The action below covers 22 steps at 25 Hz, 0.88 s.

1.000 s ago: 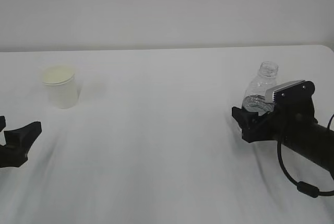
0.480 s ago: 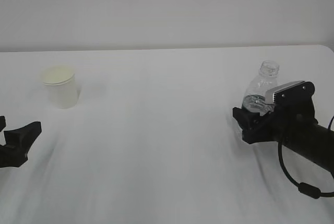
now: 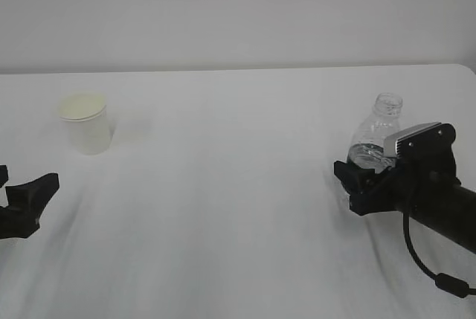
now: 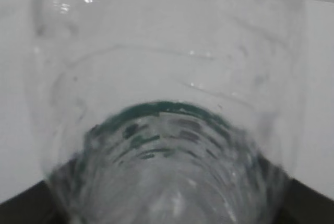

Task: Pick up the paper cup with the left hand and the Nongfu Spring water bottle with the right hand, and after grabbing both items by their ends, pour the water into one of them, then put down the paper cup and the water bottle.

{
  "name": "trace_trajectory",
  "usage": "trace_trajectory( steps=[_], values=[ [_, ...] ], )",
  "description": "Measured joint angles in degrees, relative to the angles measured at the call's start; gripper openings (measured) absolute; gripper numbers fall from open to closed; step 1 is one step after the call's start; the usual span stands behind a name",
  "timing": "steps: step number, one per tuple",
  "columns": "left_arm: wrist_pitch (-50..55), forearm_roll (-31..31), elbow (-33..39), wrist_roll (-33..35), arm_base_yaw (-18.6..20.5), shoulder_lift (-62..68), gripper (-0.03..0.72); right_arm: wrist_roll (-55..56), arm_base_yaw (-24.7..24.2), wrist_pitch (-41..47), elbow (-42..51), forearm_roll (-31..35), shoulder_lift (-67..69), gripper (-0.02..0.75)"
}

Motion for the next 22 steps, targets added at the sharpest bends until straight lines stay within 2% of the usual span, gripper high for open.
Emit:
trace_trajectory(
  steps=[13, 22],
  values=[
    [0.0, -0.1, 0.0, 0.0, 0.0, 0.0, 0.588, 0.24, 0.0, 7.85, 0.39, -0.26, -10.9, 0.489],
    [0.0, -2.29, 0.0, 0.16, 0.0, 0.0, 0.588, 0.24, 0.0, 13.33, 0.48, -0.48, -18.95, 0.488]
  ],
)
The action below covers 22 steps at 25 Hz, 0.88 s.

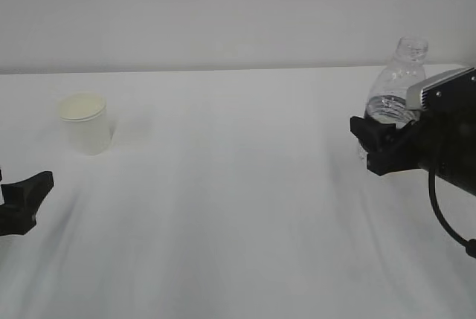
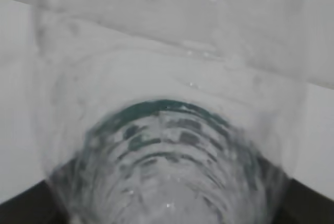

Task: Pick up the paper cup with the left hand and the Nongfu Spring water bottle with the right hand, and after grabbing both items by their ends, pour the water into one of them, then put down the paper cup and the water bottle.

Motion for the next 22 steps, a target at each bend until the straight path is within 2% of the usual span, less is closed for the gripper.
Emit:
trace_trajectory(
  steps=[10, 22],
  values=[
    [0.0, -0.88, -3.09, 0.51, 0.0, 6.62, 0.588, 0.44, 0.0, 5.02, 0.37, -0.42, -7.64, 0.487],
    [0.0, -0.88, -9.29, 0.64, 0.0, 7.75, 0.588, 1.28, 0.0, 6.8, 0.37, -2.35, -8.27, 0.486]
  ],
)
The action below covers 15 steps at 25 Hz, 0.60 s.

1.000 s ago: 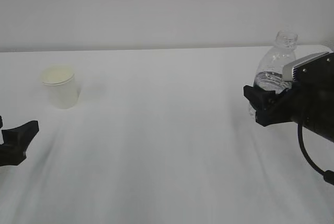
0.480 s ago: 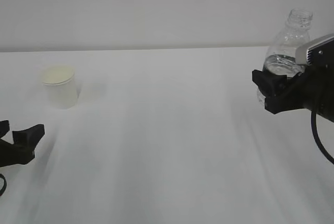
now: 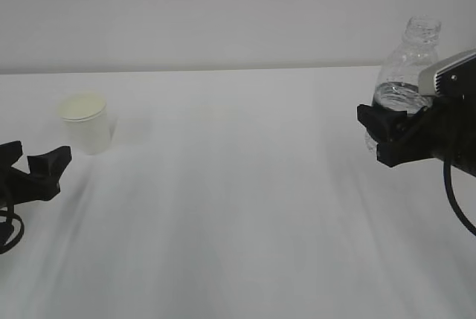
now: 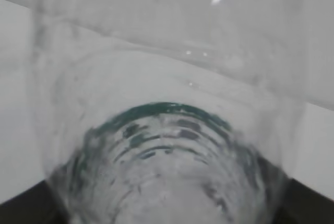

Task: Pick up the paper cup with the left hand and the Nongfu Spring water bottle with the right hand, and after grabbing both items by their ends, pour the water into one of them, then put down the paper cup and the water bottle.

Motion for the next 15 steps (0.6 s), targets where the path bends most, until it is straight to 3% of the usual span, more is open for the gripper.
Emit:
trace_trajectory(
  steps=[10, 15],
  values=[
    [3.73, 1.09, -5.71, 0.0, 0.11, 0.81, 0.588, 0.0, 0.0, 0.0, 0.0, -0.23, 0.0, 0.486],
    [3.87, 5.03, -7.45, 0.0, 2.52, 4.27, 0.588, 0.0, 0.0, 0.0, 0.0, -0.22, 0.0, 0.486]
  ],
)
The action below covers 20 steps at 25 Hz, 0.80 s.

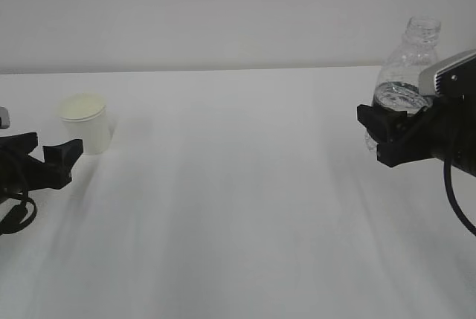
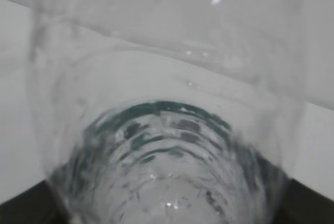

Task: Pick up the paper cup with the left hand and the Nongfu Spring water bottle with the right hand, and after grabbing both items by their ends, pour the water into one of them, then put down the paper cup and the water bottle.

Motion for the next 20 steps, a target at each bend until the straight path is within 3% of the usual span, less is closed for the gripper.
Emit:
trace_trajectory(
  steps=[12, 20],
  values=[
    [-3.43, 2.31, -0.77, 0.0, 1.98, 8.05, 0.588, 0.08, 0.0, 0.0, 0.0, 0.0, 0.0, 0.486],
    [-3.65, 3.18, -5.87, 0.0, 2.01, 12.48, 0.588, 0.08, 0.0, 0.0, 0.0, -0.11, 0.0, 0.485]
  ],
)
